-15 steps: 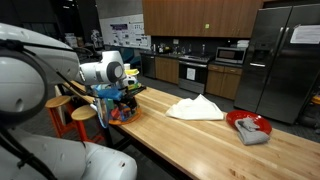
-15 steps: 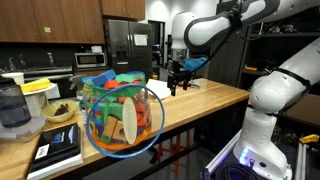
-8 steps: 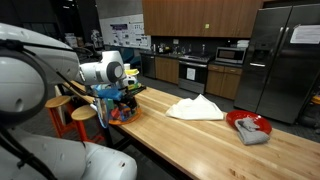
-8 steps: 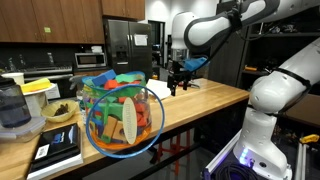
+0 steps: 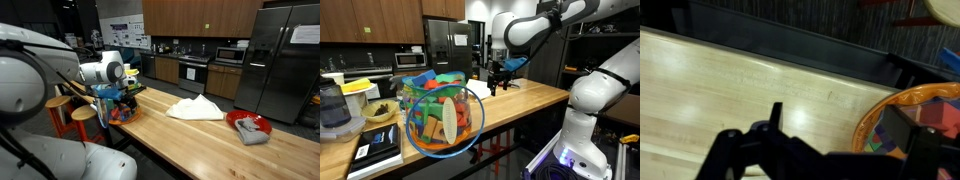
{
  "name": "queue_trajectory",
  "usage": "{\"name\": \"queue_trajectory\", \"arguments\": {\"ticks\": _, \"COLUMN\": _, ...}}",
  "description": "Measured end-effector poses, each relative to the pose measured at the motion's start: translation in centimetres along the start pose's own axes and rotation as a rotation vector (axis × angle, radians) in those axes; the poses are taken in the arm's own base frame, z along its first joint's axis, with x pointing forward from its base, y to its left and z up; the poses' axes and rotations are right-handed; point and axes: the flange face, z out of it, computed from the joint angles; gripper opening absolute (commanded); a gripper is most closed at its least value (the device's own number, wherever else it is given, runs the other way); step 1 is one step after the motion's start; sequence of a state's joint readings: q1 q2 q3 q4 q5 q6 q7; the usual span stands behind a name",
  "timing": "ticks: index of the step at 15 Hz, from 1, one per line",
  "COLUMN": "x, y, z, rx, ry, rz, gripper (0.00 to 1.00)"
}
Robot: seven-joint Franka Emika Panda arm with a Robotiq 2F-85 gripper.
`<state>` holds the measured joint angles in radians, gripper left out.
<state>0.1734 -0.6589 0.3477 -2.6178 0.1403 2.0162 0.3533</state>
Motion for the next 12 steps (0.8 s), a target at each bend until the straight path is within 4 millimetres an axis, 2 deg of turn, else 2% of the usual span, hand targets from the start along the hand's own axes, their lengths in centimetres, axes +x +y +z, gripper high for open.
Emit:
{"name": "queue_trajectory", "arguments": {"ticks": 6, "x": 1.0, "y": 1.1, "z": -0.6, "rx": -0.041, "ry": 0.049, "rz": -0.005, "gripper": 1.0}}
{"name": "queue_trajectory", "arguments": {"ticks": 9, "x": 2.2, "y": 2.8, "z": -1.7, "rx": -0.063, "ry": 0.087, "rz": -0.006, "gripper": 1.0}}
{"name": "queue_trajectory", "arguments": {"ticks": 12, "x": 4.3, "y": 5.3, "z": -3.2, "rx": -0.054, "ry": 0.128, "rz": -0.008, "gripper": 1.0}}
